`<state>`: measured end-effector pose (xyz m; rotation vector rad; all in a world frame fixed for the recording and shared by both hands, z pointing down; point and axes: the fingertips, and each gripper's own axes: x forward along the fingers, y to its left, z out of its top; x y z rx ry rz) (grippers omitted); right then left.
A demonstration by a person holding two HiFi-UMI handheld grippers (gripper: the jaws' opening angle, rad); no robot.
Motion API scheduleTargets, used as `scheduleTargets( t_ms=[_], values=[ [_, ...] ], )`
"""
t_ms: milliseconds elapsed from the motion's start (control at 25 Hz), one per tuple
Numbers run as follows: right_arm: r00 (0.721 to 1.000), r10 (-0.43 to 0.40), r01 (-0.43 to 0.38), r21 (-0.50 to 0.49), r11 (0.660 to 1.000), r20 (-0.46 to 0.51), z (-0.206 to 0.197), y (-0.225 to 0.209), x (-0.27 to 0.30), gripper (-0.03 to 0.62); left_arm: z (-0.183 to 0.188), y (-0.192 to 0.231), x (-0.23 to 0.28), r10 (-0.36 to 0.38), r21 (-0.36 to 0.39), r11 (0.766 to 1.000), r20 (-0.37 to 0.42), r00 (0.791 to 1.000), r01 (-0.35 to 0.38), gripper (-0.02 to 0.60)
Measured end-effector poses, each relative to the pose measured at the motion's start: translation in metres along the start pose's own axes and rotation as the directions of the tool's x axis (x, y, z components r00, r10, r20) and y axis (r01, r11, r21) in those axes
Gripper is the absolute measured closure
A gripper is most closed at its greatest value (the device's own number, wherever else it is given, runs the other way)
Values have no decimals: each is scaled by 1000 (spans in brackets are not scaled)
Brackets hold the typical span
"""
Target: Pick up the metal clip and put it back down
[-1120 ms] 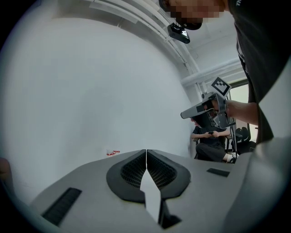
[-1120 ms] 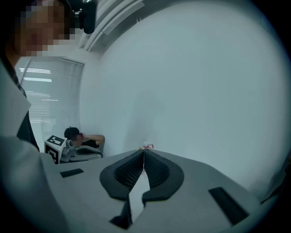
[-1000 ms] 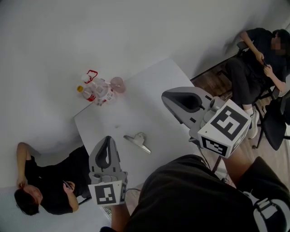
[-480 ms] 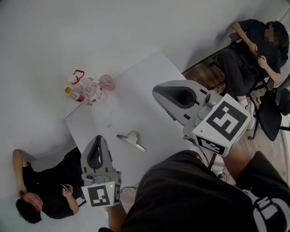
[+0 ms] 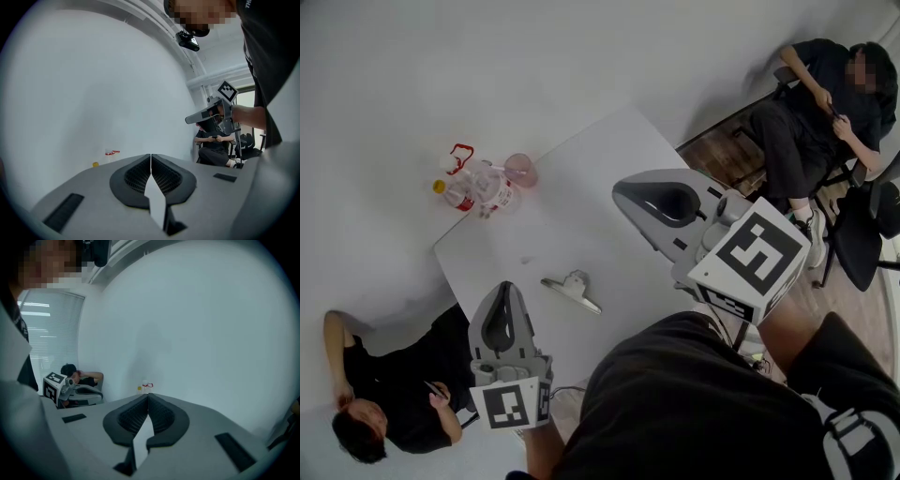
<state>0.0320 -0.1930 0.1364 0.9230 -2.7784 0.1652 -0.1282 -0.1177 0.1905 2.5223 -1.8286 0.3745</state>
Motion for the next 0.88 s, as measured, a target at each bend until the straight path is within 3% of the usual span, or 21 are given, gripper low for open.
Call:
scheduleTargets(
  t_ms=[880],
  values=[
    [1000, 4, -4, 41, 999, -19, -14, -1, 2, 574, -11, -8, 5, -18, -20, 1000, -20, 1000, 17, 558]
  ],
)
